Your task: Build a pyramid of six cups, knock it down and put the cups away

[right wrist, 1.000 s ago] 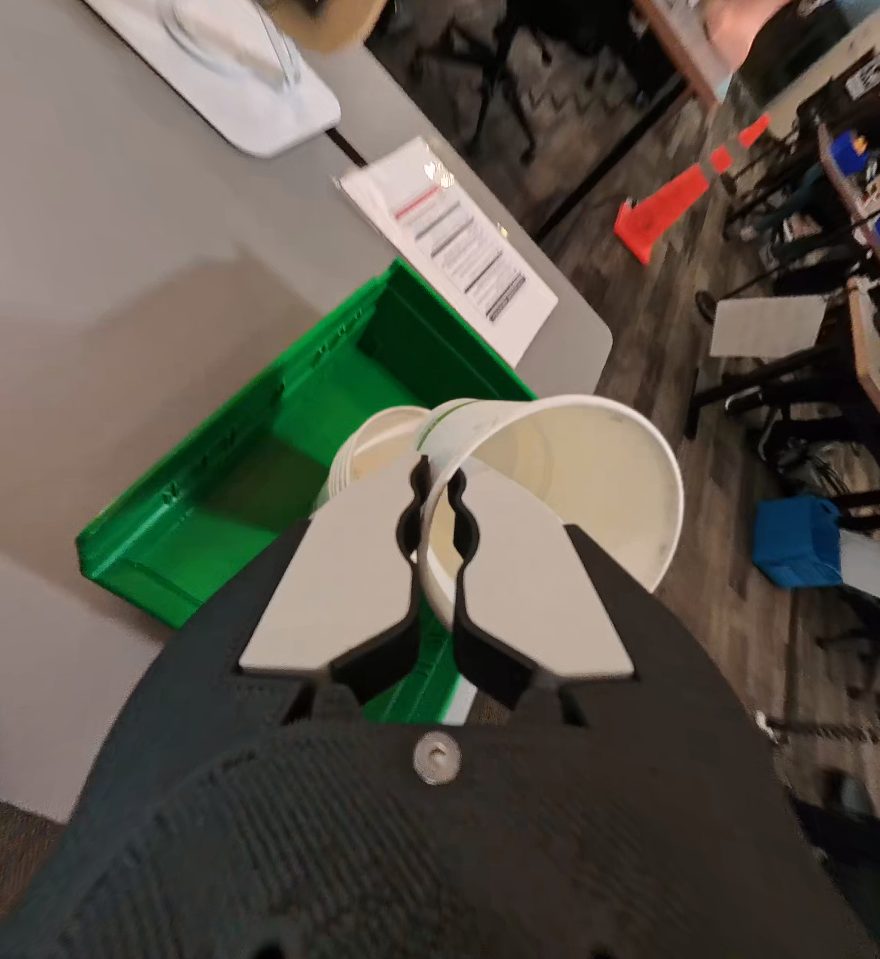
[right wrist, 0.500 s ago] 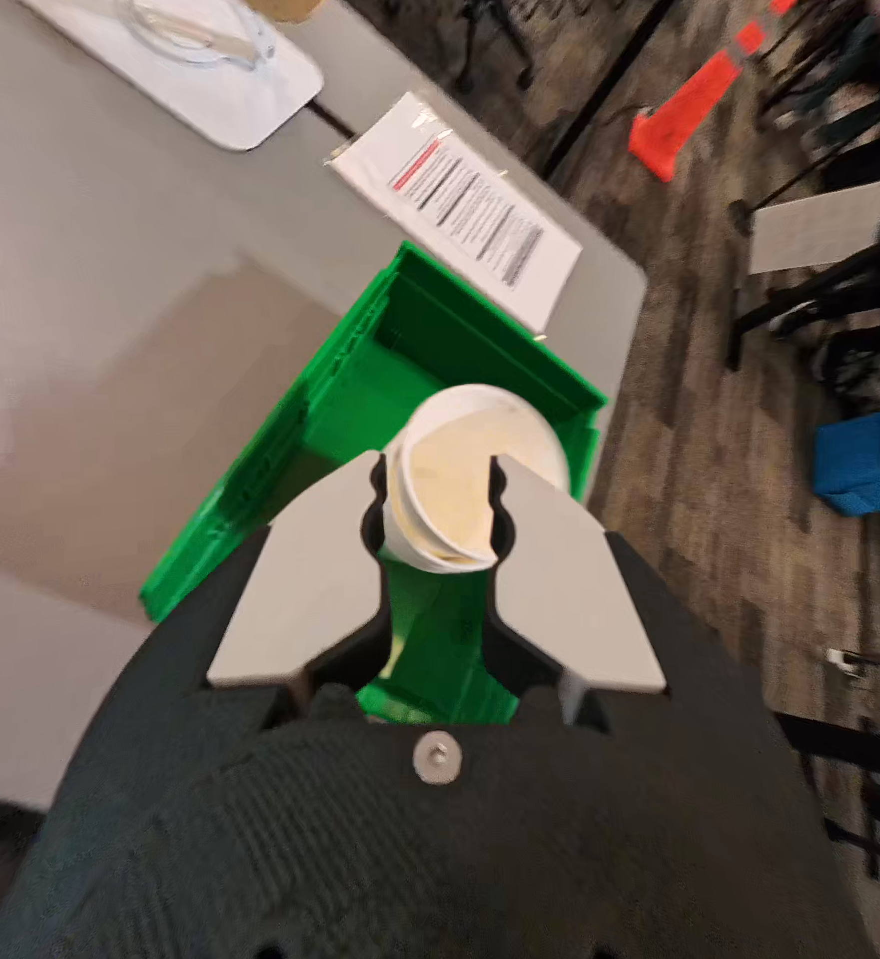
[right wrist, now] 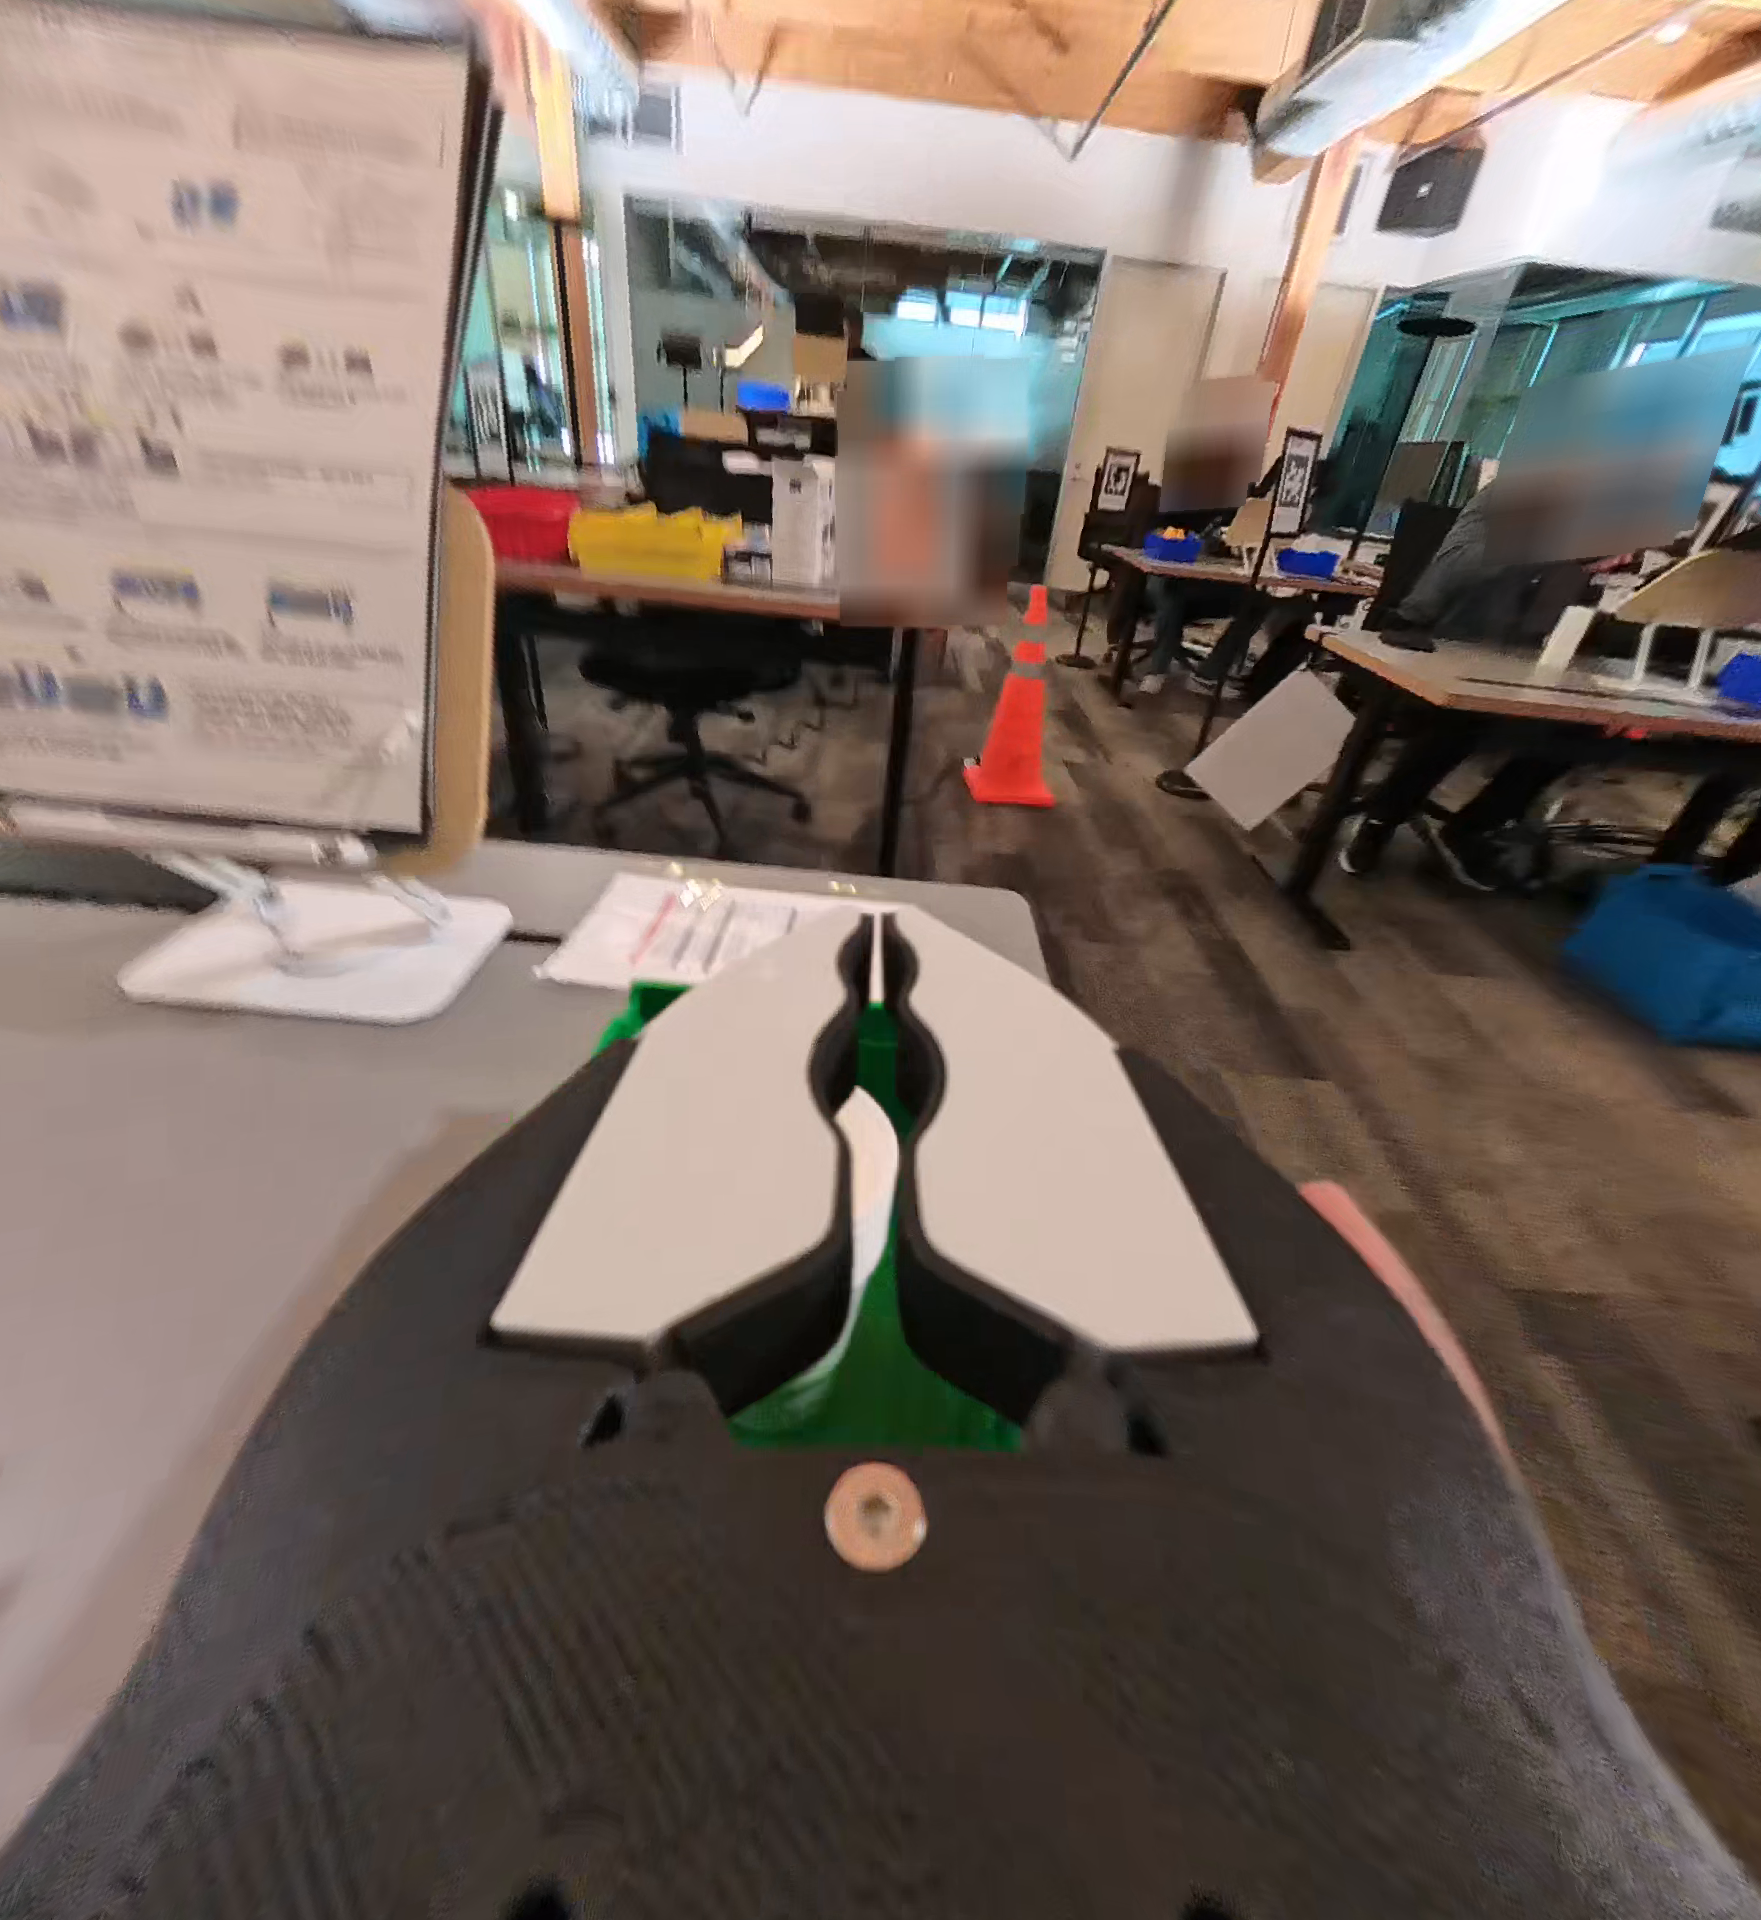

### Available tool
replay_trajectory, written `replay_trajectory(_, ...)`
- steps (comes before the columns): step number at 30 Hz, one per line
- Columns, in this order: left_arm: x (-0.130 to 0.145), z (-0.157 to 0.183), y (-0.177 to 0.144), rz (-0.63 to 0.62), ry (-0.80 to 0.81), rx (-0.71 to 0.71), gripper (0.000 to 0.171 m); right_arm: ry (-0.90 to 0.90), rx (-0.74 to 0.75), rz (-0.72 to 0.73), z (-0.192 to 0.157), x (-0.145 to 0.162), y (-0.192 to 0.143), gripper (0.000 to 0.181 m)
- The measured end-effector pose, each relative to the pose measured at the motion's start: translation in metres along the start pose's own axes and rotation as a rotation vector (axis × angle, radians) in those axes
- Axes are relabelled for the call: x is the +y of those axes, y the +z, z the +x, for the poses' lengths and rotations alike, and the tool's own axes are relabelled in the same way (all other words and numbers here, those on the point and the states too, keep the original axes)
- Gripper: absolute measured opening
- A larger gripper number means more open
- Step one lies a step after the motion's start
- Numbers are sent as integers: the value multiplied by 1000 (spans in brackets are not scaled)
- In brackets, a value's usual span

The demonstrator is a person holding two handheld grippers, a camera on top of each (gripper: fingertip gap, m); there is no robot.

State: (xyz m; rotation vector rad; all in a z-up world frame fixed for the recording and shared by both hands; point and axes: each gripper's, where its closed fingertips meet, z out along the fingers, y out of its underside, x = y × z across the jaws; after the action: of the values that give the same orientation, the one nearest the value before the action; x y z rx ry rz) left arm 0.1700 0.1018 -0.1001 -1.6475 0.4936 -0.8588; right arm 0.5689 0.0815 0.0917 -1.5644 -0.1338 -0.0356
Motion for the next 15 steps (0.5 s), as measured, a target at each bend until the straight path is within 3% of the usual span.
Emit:
replay_trajectory(4, 5, -2, 10, -21, -2, 8, 41, 89, 86, 104, 21, -7, -16, 0)
replay_trajectory(8, 7, 2, 19, -28, 2, 33, 41, 167, -77, -21, 1, 10, -22, 0)
replay_trajectory(9, 8, 3, 23, -32, 1, 41, 41, 200, -61, -18, 4, 12, -22, 0)
replay_trajectory(10, 9, 3, 26, -38, -3, 48, 41, 188, 25, -38, 17, 18, -21, 0)
replay_trajectory(12, 14, 5, 33, -57, -19, 68, 41, -12, 396, -217, 65, 51, -27, 0)
replay_trajectory(13, 18, 5, 36, -70, -27, 81, 41, -109, 475, -304, 75, 69, -29, 1)
replay_trajectory(15, 23, 3, 44, -87, -32, 83, 41, -68, 376, -425, 64, 111, -20, 1)
